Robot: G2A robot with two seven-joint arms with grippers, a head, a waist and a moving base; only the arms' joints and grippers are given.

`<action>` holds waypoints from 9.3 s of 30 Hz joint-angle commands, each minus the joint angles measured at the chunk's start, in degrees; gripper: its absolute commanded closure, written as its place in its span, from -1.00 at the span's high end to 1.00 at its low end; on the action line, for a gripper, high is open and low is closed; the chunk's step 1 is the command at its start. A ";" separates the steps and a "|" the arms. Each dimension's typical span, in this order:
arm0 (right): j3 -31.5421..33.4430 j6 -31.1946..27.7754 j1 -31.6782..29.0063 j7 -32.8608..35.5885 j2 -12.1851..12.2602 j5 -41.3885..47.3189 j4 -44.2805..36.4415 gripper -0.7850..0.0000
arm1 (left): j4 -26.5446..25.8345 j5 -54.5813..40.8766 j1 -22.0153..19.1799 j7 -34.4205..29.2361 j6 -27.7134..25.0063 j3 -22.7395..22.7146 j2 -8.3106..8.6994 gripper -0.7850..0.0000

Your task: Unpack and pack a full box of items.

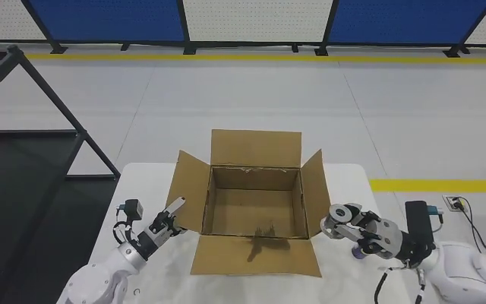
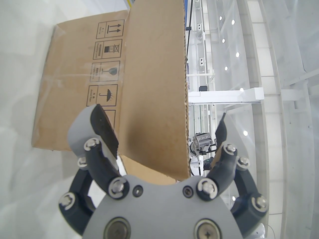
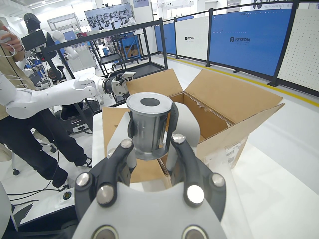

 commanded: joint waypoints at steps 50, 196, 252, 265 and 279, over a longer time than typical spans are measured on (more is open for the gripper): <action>-5.43 0.00 -12.90 -61.04 9.19 -53.36 19.33 -1.00 | 0.00 0.00 0.00 0.00 0.00 0.00 0.00 1.00; -8.00 34.13 -1.01 -19.29 16.21 -30.21 -24.10 1.00 | -1.45 -6.25 8.04 -8.23 -4.92 -11.98 1.60 1.00; -36.11 34.74 42.64 13.15 6.72 -18.56 -11.20 1.00 | -4.89 2.62 11.61 -17.73 3.71 -10.14 3.35 1.00; -33.64 33.94 37.54 9.61 7.35 -21.05 -13.56 1.00 | -7.16 2.71 11.63 -17.88 7.21 -3.66 3.11 1.00; -30.17 32.65 32.26 7.68 8.10 -23.60 -15.95 1.00 | -7.18 3.23 10.59 -15.17 9.01 -1.92 2.95 1.00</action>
